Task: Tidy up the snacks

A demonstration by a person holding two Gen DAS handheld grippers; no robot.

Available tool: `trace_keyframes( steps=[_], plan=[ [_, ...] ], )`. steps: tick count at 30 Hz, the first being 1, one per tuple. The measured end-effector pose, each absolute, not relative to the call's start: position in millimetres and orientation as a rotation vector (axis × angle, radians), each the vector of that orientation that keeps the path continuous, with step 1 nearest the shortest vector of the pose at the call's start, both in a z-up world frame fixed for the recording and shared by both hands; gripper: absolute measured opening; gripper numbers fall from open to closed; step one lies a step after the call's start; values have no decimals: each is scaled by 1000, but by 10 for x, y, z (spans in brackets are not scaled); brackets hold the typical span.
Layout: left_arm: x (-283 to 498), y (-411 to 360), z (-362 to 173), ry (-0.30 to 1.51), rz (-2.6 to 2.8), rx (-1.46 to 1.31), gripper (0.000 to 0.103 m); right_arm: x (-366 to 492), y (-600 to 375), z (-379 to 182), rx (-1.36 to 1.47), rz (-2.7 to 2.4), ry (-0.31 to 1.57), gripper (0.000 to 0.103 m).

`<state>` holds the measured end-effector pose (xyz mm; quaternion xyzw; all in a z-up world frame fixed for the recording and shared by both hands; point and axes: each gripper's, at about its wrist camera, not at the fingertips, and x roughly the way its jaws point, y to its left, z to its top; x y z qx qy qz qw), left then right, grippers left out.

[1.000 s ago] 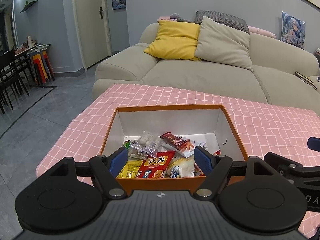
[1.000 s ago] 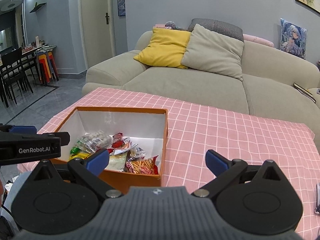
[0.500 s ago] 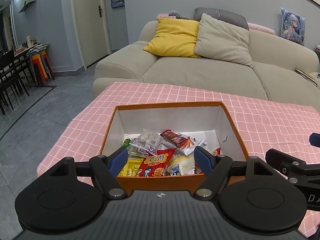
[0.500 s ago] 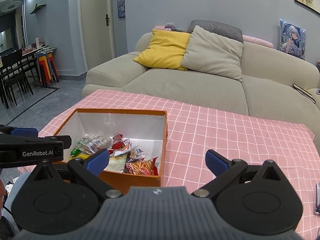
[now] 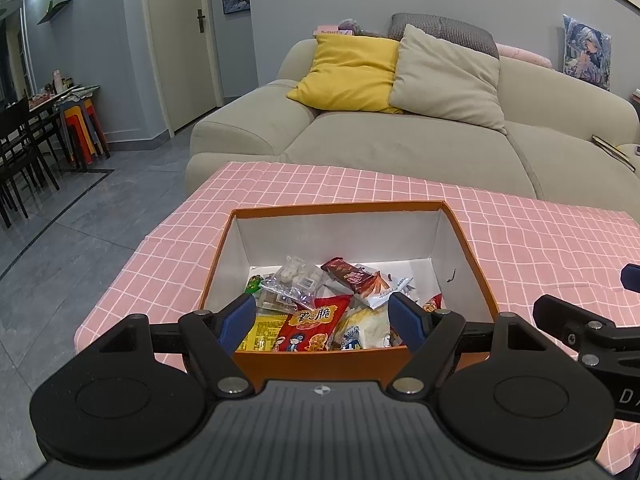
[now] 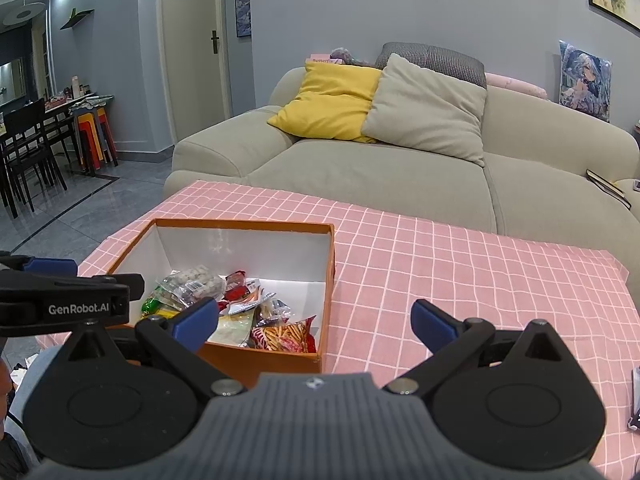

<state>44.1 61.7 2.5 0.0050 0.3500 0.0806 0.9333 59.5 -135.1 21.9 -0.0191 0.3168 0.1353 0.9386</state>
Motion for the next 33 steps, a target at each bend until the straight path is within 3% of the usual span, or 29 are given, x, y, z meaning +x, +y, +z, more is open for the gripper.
trace_keyframes(
  steps=[33],
  plan=[
    [420, 576, 45, 730, 181, -14, 88, 584, -1345, 255, -45, 282, 643, 99]
  ],
)
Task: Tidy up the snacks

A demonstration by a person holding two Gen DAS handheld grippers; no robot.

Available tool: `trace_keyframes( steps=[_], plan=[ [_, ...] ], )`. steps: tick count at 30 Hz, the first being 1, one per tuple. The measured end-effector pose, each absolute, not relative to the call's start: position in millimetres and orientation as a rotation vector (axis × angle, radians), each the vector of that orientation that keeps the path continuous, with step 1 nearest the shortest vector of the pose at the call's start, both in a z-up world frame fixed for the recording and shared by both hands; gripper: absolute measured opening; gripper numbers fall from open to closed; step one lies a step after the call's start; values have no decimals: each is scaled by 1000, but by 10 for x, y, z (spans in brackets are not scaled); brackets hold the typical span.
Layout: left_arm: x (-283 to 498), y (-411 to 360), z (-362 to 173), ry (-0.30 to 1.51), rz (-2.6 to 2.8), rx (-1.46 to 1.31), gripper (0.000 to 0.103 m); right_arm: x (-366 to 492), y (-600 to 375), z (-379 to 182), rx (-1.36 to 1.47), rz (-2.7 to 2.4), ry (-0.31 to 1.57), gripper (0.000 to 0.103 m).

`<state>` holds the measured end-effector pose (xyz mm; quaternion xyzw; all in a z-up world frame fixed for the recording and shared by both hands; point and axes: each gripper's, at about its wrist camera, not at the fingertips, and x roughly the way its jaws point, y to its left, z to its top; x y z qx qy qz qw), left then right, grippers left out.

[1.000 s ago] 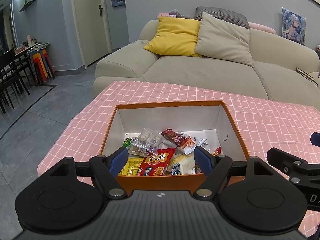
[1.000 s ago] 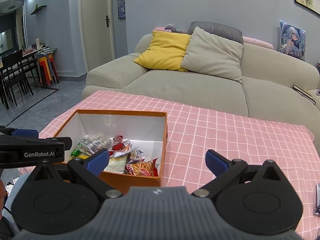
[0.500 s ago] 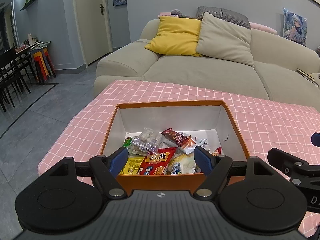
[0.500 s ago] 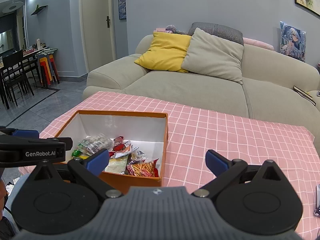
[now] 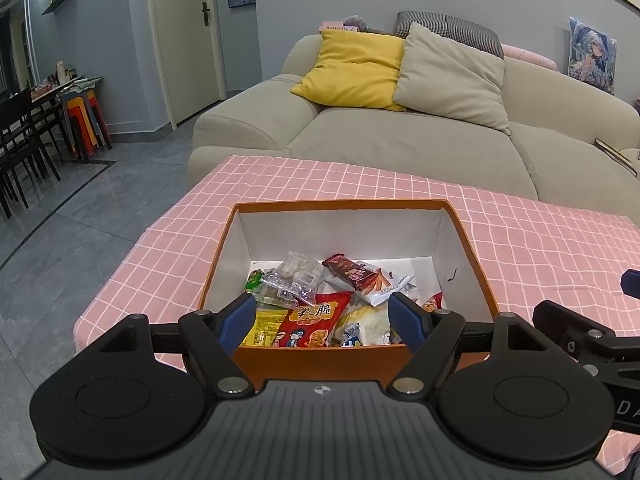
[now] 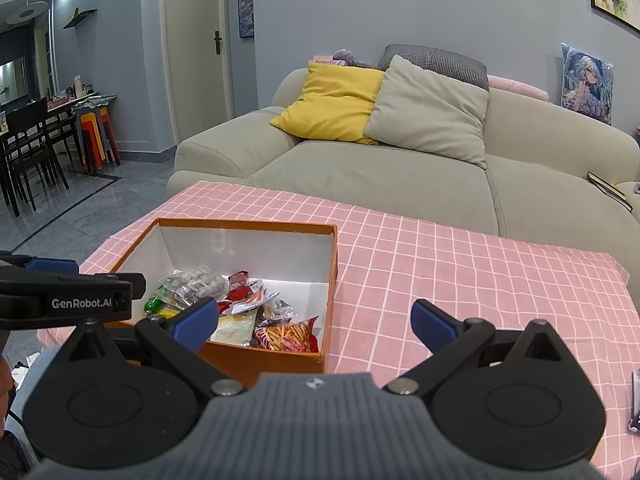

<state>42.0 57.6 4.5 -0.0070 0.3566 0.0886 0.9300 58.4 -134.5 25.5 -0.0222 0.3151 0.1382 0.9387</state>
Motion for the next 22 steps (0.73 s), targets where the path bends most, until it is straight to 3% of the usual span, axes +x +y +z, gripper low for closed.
trace_keyframes(
  steps=[22],
  plan=[
    [406, 584, 69, 717, 181, -10, 88, 581, -1349, 251, -47, 284, 642, 99]
  ],
)
